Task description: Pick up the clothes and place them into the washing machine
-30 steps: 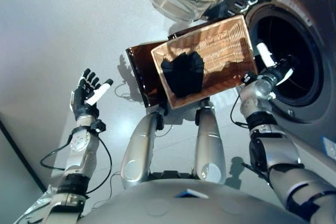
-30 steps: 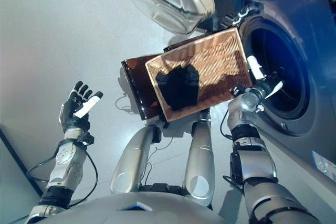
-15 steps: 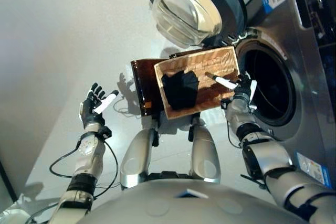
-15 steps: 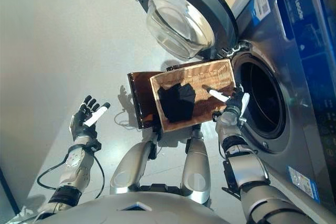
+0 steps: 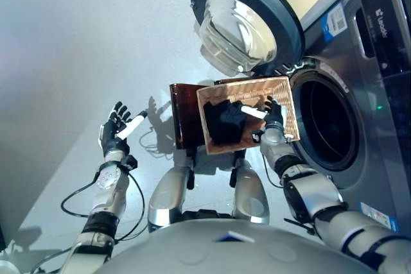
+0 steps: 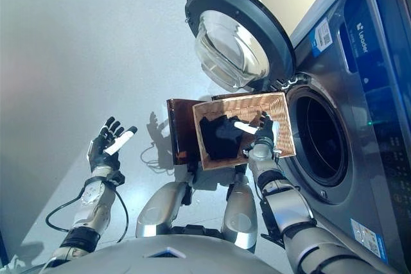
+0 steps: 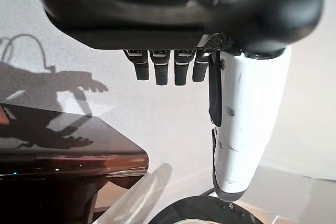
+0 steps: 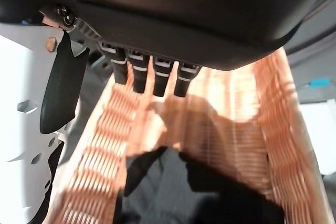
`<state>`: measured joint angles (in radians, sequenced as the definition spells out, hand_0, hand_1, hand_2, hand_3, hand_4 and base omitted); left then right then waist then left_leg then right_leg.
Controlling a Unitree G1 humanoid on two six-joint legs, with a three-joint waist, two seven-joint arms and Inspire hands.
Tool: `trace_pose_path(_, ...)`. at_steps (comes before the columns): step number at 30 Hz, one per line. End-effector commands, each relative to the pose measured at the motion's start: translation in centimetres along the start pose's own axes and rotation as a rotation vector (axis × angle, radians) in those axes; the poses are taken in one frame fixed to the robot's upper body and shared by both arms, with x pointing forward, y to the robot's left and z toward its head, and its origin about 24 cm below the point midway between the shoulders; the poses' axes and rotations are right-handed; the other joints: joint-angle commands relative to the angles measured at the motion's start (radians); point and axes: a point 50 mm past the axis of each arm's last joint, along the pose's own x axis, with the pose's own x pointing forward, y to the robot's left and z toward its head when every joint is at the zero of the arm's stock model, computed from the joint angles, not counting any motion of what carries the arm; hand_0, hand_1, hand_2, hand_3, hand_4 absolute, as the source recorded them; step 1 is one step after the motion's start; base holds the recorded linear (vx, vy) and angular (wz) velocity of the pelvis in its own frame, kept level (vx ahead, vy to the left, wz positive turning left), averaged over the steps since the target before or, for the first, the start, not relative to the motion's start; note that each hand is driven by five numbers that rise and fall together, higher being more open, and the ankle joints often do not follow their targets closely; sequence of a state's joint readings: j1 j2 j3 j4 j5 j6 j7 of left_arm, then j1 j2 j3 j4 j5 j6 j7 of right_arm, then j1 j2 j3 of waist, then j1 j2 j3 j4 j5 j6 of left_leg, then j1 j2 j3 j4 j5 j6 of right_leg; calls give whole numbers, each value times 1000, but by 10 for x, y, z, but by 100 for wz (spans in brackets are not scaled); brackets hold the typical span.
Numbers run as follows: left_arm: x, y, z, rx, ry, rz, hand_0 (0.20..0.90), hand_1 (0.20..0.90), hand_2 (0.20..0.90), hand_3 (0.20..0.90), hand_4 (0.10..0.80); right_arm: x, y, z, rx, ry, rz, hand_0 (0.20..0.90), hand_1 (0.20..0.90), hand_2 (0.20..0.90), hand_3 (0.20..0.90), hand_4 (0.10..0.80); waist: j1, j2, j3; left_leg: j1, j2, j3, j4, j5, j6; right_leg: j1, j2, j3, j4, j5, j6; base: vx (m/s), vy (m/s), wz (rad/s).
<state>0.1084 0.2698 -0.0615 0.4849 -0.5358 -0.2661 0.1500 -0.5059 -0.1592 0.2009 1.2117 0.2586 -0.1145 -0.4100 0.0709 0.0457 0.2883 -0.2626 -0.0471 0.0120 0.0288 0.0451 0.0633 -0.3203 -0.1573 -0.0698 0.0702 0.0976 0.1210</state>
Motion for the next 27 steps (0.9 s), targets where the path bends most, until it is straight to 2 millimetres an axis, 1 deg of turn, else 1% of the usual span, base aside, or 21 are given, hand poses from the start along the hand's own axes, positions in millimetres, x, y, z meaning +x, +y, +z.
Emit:
trace_pose_path(1, 2, 1, 21, 50, -109, -46, 900, 900, 900, 900, 800, 1, 2, 9, -97, -75, 27, 900, 900, 900, 900, 800, 14, -12, -48, -15, -19, 0, 39, -40, -57, -25, -8, -13, 19, 16, 7, 0, 0, 0)
trace_pose_path(2, 2, 1, 22, 54, -113, -50, 900, 900, 900, 900, 800, 1, 2, 10, -103, -80, 29, 900, 900, 900, 900, 800, 12, -13, -47, -19, -18, 0, 47, -43, -57, -30, -10, -14, 24, 14, 7, -67, -3, 0)
trace_pose_path(3, 4, 0, 27, 55, -134, -55, 900, 900, 900, 900, 800, 1, 3, 16, -107, -102, 27, 900, 900, 900, 900, 800, 10, -14, -31, -44, -21, 4, 99, -62, -53, -53, -13, -13, 63, 4, 4, -69, -3, -1)
trace_pose_path(4, 4, 0, 27, 55, -134, -55, 900, 900, 900, 900, 800, 1, 3, 16, -107, -102, 27, 900, 900, 900, 900, 800, 10, -14, -32, -47, -21, 4, 103, -65, -53, -56, -14, -12, 66, 3, 4, -142, 15, 0)
trace_pose_path(5, 5, -2, 32, 57, -153, -60, 900, 900, 900, 900, 800, 3, 2, 23, -114, -128, 15, 900, 900, 900, 900, 800, 7, -8, -2, -86, -26, 14, 185, -96, -45, -90, -14, -1, 127, -15, -4, -128, 26, 1)
trace_pose_path(6, 6, -2, 33, 54, -158, -57, 900, 900, 900, 900, 800, 3, 2, 28, -119, -146, 8, 900, 900, 900, 900, 800, 3, -4, 13, -110, -29, 15, 223, -115, -41, -111, -12, 8, 162, -28, -8, -127, 26, 2)
trace_pose_path(7, 6, -2, 33, 54, -158, -57, 900, 900, 900, 900, 800, 3, 2, 28, -119, -146, 8, 900, 900, 900, 900, 800, 3, -4, 13, -111, -29, 15, 225, -116, -41, -113, -12, 8, 164, -29, -8, -87, 16, 2)
trace_pose_path(8, 5, -2, 36, 50, -169, -60, 900, 900, 900, 900, 800, 3, 3, 35, -125, -172, 8, 900, 900, 900, 900, 800, 2, 0, 25, -138, -30, 17, 265, -127, -39, -134, -14, 10, 199, -40, -13, -104, 14, 2)
trace_pose_path(9, 4, 1, 40, 53, -185, -55, 900, 900, 900, 900, 800, 2, 6, 52, -160, -260, 13, 900, 900, 900, 900, 800, -8, 5, 43, -183, -32, 22, 336, -154, -37, -179, -7, 26, 265, -65, -23, -103, 14, 1)
trace_pose_path(10, 4, 1, 40, 53, -185, -55, 900, 900, 900, 900, 800, 2, 6, 52, -160, -260, 13, 900, 900, 900, 900, 800, -8, 5, 41, -185, -32, 22, 338, -155, -37, -181, -6, 27, 266, -66, -23, -87, 18, -2)
trace_pose_path(11, 3, 3, 41, 56, -188, -50, 900, 900, 900, 900, 800, 0, 7, 60, -188, -309, 18, 900, 900, 900, 900, 800, -12, 7, 47, -205, -30, 28, 369, -164, -36, -201, -5, 30, 296, -78, -28, -51, 7, -2)
trace_pose_path(13, 3, 6, 39, 64, -180, -35, 900, 900, 900, 900, 800, -2, 6, 68, -219, -367, 7, 900, 900, 900, 900, 800, -21, 7, 52, -250, -26, 38, 429, -184, -35, -243, -1, 35, 350, -102, -39, -73, 9, 1)
trace_pose_path(14, 1, 10, 36, 66, -166, -16, 900, 900, 900, 900, 800, -5, 4, 75, -239, -417, 2, 900, 900, 900, 900, 800, -27, 8, 51, -284, -25, 41, 471, -203, -33, -281, 1, 43, 394, -120, -45, -50, 11, 3)
trace_pose_path(15, 0, 10, 36, 66, -166, -16, 900, 900, 900, 900, 800, -5, 4, 75, -239, -417, 2, 900, 900, 900, 900, 800, -27, 8, 50, -286, -25, 41, 472, -203, -33, -283, 2, 43, 395, -121, -45, -55, 9, 2)
trace_pose_path(18, 0, 12, 37, 70, -169, -9, 900, 900, 900, 900, 800, -10, 4, 85, -264, -484, 7, 900, 900, 900, 900, 800, -37, 6, 50, -336, -19, 51, 540, -232, -32, -336, 5, 53, 458, -147, -55, -36, -2, 0)
trace_pose_path(19, -1, 13, 37, 70, -168, -3, 900, 900, 900, 900, 800, -11, 4, 84, -269, -487, 11, 900, 900, 900, 900, 800, -37, 11, 52, -338, -15, 48, 578, -277, -35, -344, 11, 59, 504, -186, -54, 0, 0, 0)
trace_pose_path(22, 0, 13, 36, 77, -163, 1, 900, 900, 900, 900, 800, -12, 8, 86, -298, -499, 23, 900, 900, 900, 900, 800, -36, 11, 54, -375, -11, 56, 643, -308, -30, -383, 12, 74, 565, -211, -61, -43, 16, -1)
trace_pose_path(25, 0, 10, 39, 70, -175, -7, 900, 900, 900, 900, 800, -12, 16, 85, -351, -490, 35, 900, 900, 900, 900, 800, -34, 18, 60, -400, -14, 64, 688, -327, -24, -416, 9, 79, 616, -227, -66, -58, 48, -11)
trace_pose_path(27, 1, 7, 42, 64, -186, -24, 900, 900, 900, 900, 800, -13, 27, 89, -346, -485, 55, 900, 900, 900, 900, 800, -28, 28, 63, -420, -19, 70, 710, -334, -21, -436, 6, 86, 636, -226, -65, -54, 57, -12)
